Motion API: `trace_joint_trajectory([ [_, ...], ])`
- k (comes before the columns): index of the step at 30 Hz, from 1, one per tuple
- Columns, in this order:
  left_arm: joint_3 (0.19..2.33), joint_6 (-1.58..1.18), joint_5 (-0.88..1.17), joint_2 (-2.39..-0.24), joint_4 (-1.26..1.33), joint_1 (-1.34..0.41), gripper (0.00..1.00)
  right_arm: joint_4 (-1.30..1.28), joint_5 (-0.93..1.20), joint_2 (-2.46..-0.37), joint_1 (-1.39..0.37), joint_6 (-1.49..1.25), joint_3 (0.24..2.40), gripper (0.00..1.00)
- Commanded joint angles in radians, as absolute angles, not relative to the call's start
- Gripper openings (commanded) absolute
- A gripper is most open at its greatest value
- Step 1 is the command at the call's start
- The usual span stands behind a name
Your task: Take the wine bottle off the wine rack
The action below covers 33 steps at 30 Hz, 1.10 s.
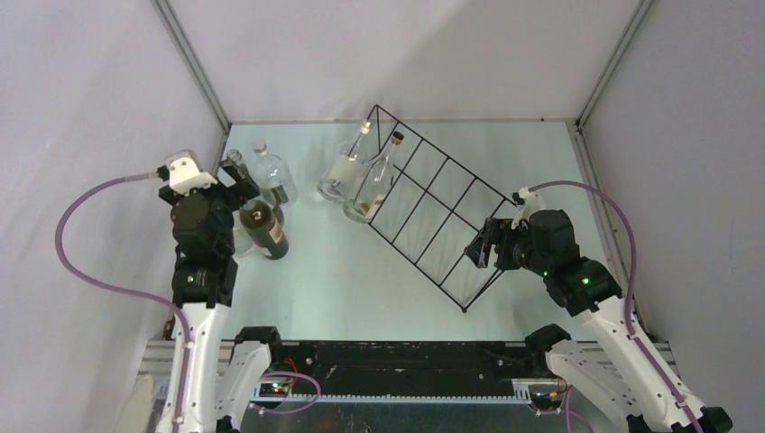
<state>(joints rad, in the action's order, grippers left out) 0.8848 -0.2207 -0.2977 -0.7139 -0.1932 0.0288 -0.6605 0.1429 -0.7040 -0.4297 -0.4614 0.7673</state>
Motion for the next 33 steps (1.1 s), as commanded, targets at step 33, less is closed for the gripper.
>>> trace_joint_trajectory([
  [33,0.658,-0.276,-0.008,-0.262,-0.468,0.035,1.0,-0.544,0.099,-0.777,-0.414,-0.479,0.793,0.85],
])
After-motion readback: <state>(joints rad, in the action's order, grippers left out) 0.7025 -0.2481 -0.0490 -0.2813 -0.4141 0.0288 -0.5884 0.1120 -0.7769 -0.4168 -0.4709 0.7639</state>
